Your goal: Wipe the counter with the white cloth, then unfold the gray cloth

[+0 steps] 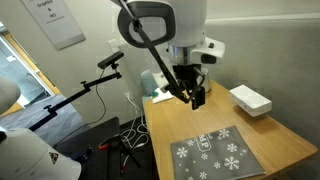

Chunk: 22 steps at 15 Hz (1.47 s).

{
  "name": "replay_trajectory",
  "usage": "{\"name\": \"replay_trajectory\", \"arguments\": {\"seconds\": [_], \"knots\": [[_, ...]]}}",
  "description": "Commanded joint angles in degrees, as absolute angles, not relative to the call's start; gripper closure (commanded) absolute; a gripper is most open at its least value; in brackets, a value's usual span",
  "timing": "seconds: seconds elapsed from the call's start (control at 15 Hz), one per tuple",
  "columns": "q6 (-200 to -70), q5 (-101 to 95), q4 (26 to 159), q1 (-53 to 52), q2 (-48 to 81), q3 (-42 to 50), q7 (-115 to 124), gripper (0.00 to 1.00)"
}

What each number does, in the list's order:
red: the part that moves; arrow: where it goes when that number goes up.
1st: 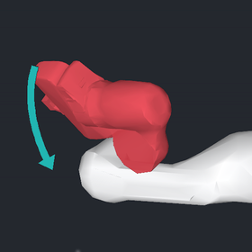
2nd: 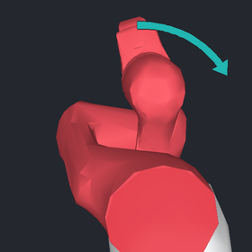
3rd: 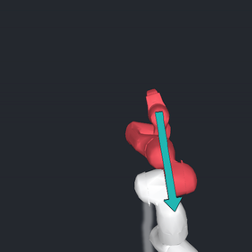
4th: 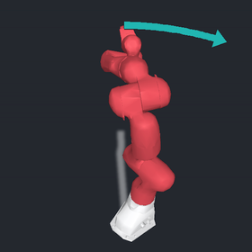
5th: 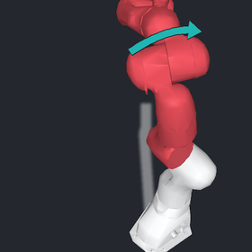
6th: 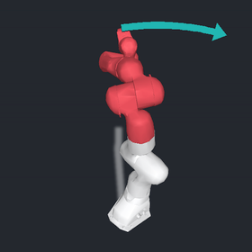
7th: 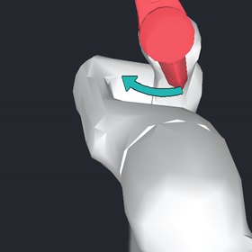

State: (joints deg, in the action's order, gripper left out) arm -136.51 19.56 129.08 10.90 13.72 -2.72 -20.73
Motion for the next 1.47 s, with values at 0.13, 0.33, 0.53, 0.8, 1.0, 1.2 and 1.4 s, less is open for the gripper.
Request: {"name": "replay_trajectory", "arguments": {"seconds": [0.13,0.33,0.53,0.8,1.0,1.2,1.4], "knots": [[-132.6,22.3,124.7,14.9,18.4,-0.1,-32.4,0.0],[-134.2,21.8,125.2,16.0,20.4,0.6,-32.8,0.0],[-134.1,20.8,125.6,16.2,20.5,0.6,-32.1,0.0],[-136.6,18.5,125.0,15.7,21.7,2.0,-29.7,0.0],[-141.1,18.0,125.2,17.5,22.6,3.9,-28.0,0.0],[-143.5,18.4,124.7,19.8,24.7,5.0,-28.2,0.0],[-144.1,18.9,123.2,22.3,27.9,4.7,-28.7,0.0]]}}
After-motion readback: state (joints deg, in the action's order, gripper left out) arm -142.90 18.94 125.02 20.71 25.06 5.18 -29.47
